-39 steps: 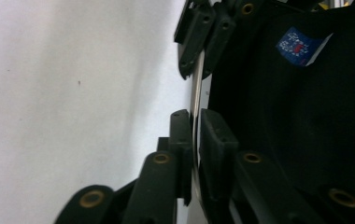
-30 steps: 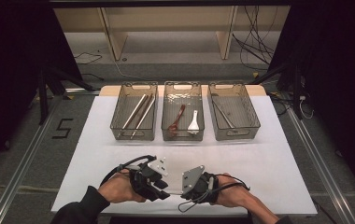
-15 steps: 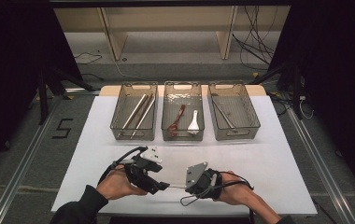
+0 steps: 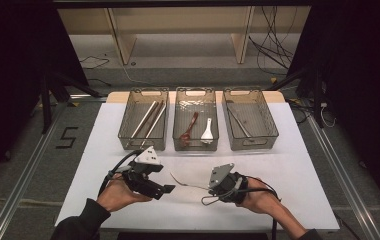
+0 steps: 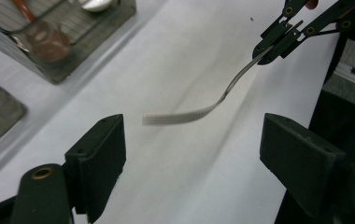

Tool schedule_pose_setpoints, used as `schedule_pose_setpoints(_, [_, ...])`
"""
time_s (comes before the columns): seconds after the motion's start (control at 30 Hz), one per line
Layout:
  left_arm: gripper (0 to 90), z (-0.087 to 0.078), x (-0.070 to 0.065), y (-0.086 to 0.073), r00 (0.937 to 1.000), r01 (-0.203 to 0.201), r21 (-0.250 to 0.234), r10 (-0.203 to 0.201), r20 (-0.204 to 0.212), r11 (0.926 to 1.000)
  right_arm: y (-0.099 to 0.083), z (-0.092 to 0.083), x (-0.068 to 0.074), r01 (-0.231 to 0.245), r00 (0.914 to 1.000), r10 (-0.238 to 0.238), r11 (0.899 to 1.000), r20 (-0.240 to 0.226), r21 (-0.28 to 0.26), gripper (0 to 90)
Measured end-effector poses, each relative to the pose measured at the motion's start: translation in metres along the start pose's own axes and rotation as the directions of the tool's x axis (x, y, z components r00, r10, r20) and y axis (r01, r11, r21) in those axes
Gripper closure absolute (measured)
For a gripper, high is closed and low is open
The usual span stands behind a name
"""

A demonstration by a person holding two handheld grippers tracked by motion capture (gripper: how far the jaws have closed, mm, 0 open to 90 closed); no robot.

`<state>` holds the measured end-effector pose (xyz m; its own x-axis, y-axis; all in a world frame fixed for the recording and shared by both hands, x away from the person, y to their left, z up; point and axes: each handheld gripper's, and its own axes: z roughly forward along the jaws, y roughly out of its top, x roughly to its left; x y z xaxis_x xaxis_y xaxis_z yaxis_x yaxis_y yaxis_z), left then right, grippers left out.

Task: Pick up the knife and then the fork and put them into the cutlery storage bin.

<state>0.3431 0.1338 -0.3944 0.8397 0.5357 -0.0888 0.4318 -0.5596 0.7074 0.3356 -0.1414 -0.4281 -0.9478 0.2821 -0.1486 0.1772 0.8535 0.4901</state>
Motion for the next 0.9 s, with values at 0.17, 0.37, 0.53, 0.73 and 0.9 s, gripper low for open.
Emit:
schedule_pose_setpoints(0.17, [21.2,-0.009,0.005,-0.006,0.9988,0.038,-0.084,-0.04,-0.028,0.9957,-0.006,-0.005,-0.011,-0.049,0.9982,0.049,0.999,0.035,-0.015,87.6])
schedule_pose_setpoints(0.37, [20.4,-0.016,0.014,-0.014,0.9927,0.093,-0.149,-0.103,-0.063,0.9845,-0.014,-0.012,-0.024,-0.116,0.9902,0.118,0.993,0.074,-0.033,87.5])
schedule_pose_setpoints(0.53, [19.0,-0.015,0.019,-0.022,0.9875,0.121,-0.153,-0.135,-0.081,0.9807,-0.02,-0.018,-0.034,-0.162,0.981,0.166,0.985,0.1,-0.052,87.6])
schedule_pose_setpoints(0.73, [17.2,-0.02,0.021,-0.028,0.9825,0.137,-0.187,-0.158,-0.099,0.9727,-0.026,-0.026,-0.043,-0.205,0.9695,0.212,0.976,0.123,-0.07,87.5])
schedule_pose_setpoints(0.9, [16.6,-0.024,0.025,-0.032,0.9782,0.148,-0.193,-0.173,-0.116,0.9699,-0.029,-0.031,-0.052,-0.24,0.9599,0.249,0.967,0.128,-0.083,87.6])
